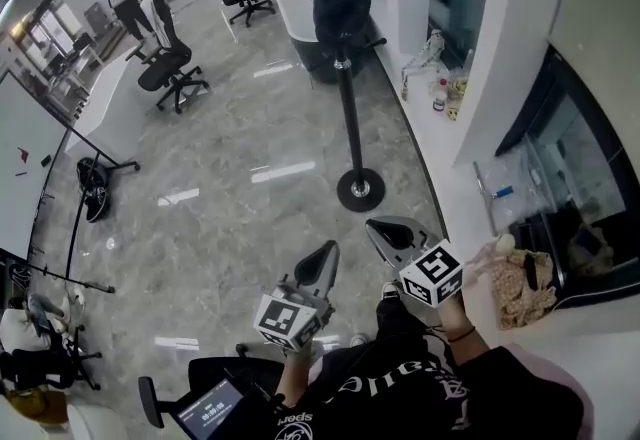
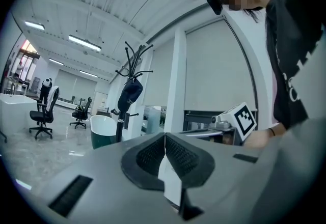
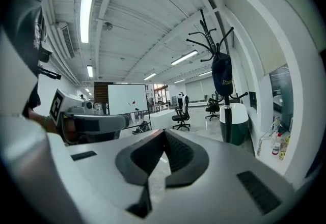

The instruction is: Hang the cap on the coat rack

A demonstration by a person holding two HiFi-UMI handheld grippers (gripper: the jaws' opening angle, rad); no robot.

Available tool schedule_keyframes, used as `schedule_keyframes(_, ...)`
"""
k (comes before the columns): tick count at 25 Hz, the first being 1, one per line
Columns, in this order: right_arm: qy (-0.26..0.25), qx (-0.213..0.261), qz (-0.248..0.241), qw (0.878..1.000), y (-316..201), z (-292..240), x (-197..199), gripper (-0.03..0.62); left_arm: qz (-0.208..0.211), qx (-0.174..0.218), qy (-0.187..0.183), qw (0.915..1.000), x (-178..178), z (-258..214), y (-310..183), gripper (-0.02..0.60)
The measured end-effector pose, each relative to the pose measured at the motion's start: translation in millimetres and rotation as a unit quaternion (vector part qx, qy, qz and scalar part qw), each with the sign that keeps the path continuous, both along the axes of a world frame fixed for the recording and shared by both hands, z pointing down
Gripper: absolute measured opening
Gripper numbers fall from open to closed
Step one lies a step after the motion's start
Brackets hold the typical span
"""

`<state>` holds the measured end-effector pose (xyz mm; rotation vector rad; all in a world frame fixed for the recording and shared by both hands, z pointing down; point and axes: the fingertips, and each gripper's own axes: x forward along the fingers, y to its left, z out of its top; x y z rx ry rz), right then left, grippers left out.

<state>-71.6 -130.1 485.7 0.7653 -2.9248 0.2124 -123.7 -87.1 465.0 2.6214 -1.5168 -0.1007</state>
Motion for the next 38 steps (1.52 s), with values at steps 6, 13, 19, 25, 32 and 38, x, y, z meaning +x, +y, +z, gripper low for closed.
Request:
schedule_keyframes(6, 0.0, -0.007, 0.017, 1.0, 76, 2, -19, 0.015, 0.015, -0.012, 0.011, 0.9998, -19, 5, 74, 0.003)
schedule_keyframes(13, 0.023, -0.011, 0.04, 0.999, 134, 10, -4, 0.015, 0.036, -0.019, 0.029, 0.9988, -10, 10, 123, 0.005)
schedule_keyframes(19, 0.029, -0.005, 0.047, 0.998, 153, 4, 10, 0.015, 0.041, -0.016, 0.039, 0.9983, 0, 6, 138, 0.003)
schedule_keyframes(25, 0.024, 0.001, 0.047, 0.999, 161, -1, 30, 0.015, 0.038, -0.014, 0.034, 0.9986, 23, -2, 145, 0.003)
schedule_keyframes(32, 0.031, -0.002, 0.041, 0.999, 179, -1, 82, 0.015, 0.034, -0.014, 0.024, 0.999, 79, -7, 160, 0.005)
schedule_keyframes(38, 0.033, -0.004, 0.027, 0.999, 192, 2, 131, 0.015, 0.024, -0.03, 0.021, 0.9991, 132, 1, 175, 0.004)
